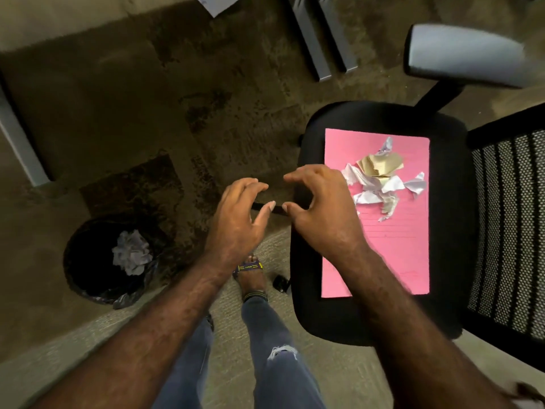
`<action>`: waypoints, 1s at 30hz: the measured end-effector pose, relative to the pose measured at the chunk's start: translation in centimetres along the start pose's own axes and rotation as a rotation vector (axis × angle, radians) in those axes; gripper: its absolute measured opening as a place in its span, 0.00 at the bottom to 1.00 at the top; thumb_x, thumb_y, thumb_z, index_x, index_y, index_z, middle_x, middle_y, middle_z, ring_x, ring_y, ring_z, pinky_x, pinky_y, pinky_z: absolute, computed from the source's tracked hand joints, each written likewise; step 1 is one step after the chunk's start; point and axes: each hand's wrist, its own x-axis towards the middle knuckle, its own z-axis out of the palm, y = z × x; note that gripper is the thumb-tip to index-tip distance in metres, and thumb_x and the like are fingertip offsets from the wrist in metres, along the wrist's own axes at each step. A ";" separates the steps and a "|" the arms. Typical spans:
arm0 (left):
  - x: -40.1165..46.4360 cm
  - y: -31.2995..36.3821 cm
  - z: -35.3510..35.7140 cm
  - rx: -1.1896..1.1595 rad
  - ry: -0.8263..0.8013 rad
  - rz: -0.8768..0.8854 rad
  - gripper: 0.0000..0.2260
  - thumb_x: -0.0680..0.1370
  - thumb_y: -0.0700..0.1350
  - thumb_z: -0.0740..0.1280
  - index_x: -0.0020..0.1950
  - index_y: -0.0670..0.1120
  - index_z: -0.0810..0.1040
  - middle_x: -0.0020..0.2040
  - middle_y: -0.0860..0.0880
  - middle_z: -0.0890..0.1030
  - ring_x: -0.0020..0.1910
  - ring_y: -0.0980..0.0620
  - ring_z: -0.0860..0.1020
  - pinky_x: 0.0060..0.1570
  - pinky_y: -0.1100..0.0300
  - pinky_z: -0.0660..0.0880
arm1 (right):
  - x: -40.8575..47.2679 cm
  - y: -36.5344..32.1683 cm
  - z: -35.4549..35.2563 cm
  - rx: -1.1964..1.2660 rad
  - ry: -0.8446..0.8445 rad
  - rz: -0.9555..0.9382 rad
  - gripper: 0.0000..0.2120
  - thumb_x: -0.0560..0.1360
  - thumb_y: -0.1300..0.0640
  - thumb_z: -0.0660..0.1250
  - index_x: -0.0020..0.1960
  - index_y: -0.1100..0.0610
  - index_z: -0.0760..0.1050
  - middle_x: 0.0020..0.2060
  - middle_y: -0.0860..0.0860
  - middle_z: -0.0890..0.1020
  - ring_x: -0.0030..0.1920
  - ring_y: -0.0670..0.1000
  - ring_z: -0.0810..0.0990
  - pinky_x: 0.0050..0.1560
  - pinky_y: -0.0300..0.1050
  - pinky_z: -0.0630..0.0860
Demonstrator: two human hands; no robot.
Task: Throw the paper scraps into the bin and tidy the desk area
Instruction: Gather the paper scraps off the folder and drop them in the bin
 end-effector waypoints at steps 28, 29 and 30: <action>4.9 6.0 8.7 0.163 -0.286 0.399 0.30 0.80 0.58 0.68 0.79 0.46 0.71 0.80 0.40 0.69 0.76 0.40 0.70 0.70 0.43 0.72 | -0.1 10.5 -6.7 -0.155 -0.094 0.326 0.52 0.66 0.64 0.79 0.79 0.36 0.58 0.81 0.45 0.53 0.80 0.56 0.58 0.72 0.66 0.69; 5.1 5.8 8.8 0.156 -0.285 0.405 0.29 0.80 0.55 0.70 0.78 0.45 0.72 0.79 0.40 0.70 0.74 0.39 0.71 0.70 0.41 0.74 | 0.1 10.6 -6.6 -0.163 -0.099 0.321 0.52 0.65 0.63 0.79 0.79 0.37 0.58 0.81 0.45 0.53 0.79 0.56 0.59 0.71 0.66 0.71; 5.3 5.7 8.9 0.148 -0.281 0.407 0.27 0.79 0.53 0.72 0.76 0.44 0.74 0.78 0.39 0.71 0.73 0.39 0.72 0.69 0.41 0.75 | 0.3 10.7 -6.4 -0.171 -0.104 0.323 0.51 0.65 0.62 0.80 0.79 0.37 0.59 0.81 0.46 0.53 0.79 0.57 0.59 0.70 0.65 0.72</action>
